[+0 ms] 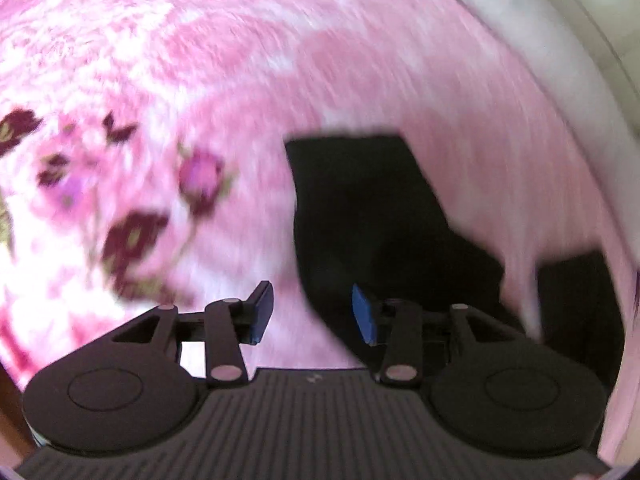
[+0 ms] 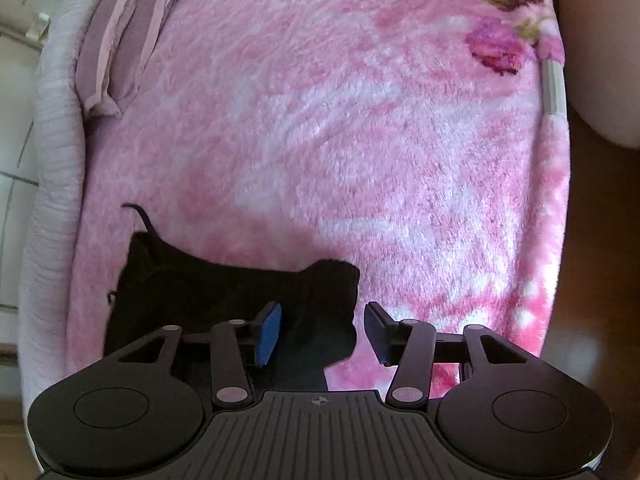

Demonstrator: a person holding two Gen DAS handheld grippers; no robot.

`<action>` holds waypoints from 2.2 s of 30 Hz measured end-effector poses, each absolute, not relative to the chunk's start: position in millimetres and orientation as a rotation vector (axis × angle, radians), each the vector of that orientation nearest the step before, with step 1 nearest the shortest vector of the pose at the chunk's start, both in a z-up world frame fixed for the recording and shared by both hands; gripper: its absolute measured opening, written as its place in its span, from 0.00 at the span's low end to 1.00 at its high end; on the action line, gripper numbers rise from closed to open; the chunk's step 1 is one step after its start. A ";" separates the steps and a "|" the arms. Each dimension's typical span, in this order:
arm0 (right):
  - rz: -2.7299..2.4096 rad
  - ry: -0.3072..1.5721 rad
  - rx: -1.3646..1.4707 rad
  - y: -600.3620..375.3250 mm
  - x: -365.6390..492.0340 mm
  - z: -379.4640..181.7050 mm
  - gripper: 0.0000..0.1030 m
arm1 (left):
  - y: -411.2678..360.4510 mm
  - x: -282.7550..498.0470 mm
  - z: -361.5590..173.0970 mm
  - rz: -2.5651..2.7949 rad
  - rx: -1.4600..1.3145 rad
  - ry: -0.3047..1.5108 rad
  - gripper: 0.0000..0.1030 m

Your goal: Fold clothes

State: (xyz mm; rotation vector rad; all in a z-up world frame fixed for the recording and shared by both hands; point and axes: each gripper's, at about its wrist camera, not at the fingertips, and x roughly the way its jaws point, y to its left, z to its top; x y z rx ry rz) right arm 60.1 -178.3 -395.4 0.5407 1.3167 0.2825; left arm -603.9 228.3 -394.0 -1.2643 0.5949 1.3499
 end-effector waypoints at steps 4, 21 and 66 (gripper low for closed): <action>0.293 1.326 0.611 -175.6 58.7 -399.4 0.49 | 239.4 -591.7 -380.5 1.365 -1.105 0.607 0.40; 0.326 1.333 0.466 -147.0 50.5 -407.3 0.47 | 181.9 -698.4 -349.7 1.629 -0.947 0.742 0.04; 0.738 1.258 0.032 69.0 110.8 -402.5 0.57 | 232.2 -339.8 -436.4 0.769 -1.374 0.474 0.40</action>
